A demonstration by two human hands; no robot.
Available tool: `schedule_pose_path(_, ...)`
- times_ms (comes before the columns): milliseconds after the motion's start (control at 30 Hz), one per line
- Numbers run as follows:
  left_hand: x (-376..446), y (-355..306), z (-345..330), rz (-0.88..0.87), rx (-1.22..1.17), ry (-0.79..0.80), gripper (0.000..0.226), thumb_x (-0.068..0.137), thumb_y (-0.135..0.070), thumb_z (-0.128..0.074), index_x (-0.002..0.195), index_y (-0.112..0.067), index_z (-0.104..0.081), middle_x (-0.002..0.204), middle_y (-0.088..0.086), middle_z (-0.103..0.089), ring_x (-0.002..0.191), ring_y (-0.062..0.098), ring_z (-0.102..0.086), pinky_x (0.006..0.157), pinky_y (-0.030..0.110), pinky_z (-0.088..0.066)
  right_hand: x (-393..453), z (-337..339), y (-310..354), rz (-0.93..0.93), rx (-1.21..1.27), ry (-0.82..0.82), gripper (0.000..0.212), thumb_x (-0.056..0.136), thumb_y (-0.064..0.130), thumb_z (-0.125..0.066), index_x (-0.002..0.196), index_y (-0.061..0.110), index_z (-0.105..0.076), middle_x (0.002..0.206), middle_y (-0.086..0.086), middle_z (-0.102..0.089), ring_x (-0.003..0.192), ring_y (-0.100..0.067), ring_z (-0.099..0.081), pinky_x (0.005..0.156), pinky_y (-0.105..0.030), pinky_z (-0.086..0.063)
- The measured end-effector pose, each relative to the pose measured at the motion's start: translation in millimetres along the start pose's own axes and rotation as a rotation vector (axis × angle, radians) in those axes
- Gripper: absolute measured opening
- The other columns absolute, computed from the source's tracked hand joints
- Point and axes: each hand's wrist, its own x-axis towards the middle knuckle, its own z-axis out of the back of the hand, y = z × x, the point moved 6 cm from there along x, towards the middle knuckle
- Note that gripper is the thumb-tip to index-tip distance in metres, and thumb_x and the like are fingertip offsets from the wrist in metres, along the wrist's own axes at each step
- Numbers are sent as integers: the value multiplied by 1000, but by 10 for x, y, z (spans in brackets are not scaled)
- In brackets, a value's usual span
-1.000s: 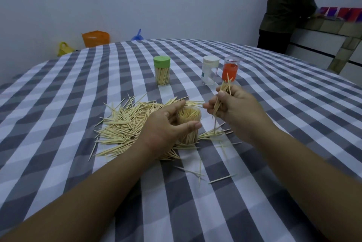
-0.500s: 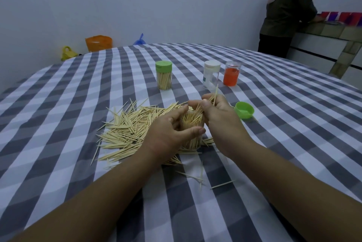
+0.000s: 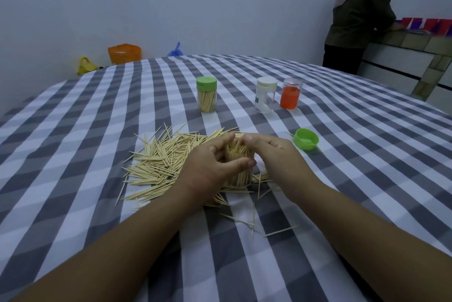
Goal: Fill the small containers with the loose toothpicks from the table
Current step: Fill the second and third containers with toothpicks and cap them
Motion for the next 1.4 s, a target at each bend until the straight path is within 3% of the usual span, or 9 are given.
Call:
schedule_pose_path(100,1,-15,10,-5,-11,-11,70,73,-5,-76,136,-6,-47,89,-20,-43,84,-16,-48,53,3,-41,26,31,-7,32,-74,-19,21,95,23,-53,98,17,-73,96,-1,-72,92,-13,-66,80,-25,-53)
schedule_pose_path(233,-10,-4,33,-16,44,-18,76,67,-18,-81,136,-14,-49,112,12,-65,102,2,-62,79,12,-52,40,113,-17,52,6,-94,13,89,13,-63,92,23,-71,88,0,-72,79,-6,-69,64,-16,-53)
schedule_pose_path(333,-14,-25,28,-22,15,-12,72,70,-11,-80,135,-10,-49,100,-3,-55,94,-12,-46,82,12,-48,22,78,2,71,-15,-16,14,90,17,-61,91,24,-73,91,3,-74,86,-7,-69,68,-14,-53)
schedule_pose_path(400,-5,-31,21,-28,9,-7,69,72,-6,-78,135,-7,-49,89,-17,-44,87,-16,-37,56,1,-38,6,37,13,43,-62,52,17,93,24,-57,95,25,-74,94,6,-73,91,-5,-67,70,-12,-51)
schedule_pose_path(533,20,21,65,21,10,-17,84,59,-24,-81,136,-10,-49,109,13,-70,97,5,-67,75,11,-53,45,222,100,9,-162,9,22,96,27,-47,102,29,-69,93,21,-66,86,8,-59,75,-12,-45)
schedule_pose_path(767,57,24,171,12,48,-113,76,63,-18,-82,133,-7,-53,107,7,-52,86,-14,-37,70,6,-47,82,584,-190,-167,-1037,471,51,91,14,-58,137,33,-46,141,10,-47,121,-10,-48,103,-25,-38)
schedule_pose_path(900,70,29,200,38,45,-118,91,51,-36,-79,134,-10,-51,110,12,-62,92,-9,-57,80,12,-52,77,589,-230,-184,-1127,495,60,88,13,-61,142,30,-40,140,11,-44,123,-11,-44,106,-25,-34)
schedule_pose_path(1233,66,38,257,65,46,-130,95,50,-39,-79,135,-9,-50,119,9,-66,109,10,-62,89,26,-54,83,399,-162,-107,-989,343,26,91,16,-60,112,29,-69,106,10,-67,94,-13,-62,86,-25,-52)
schedule_pose_path(1400,67,48,268,82,40,-122,100,46,-45,-80,135,-11,-50,122,10,-65,111,12,-62,94,36,-53,-12,612,-88,-252,-983,468,48,85,17,-68,129,31,-55,110,14,-60,101,-9,-55,93,-24,-43)
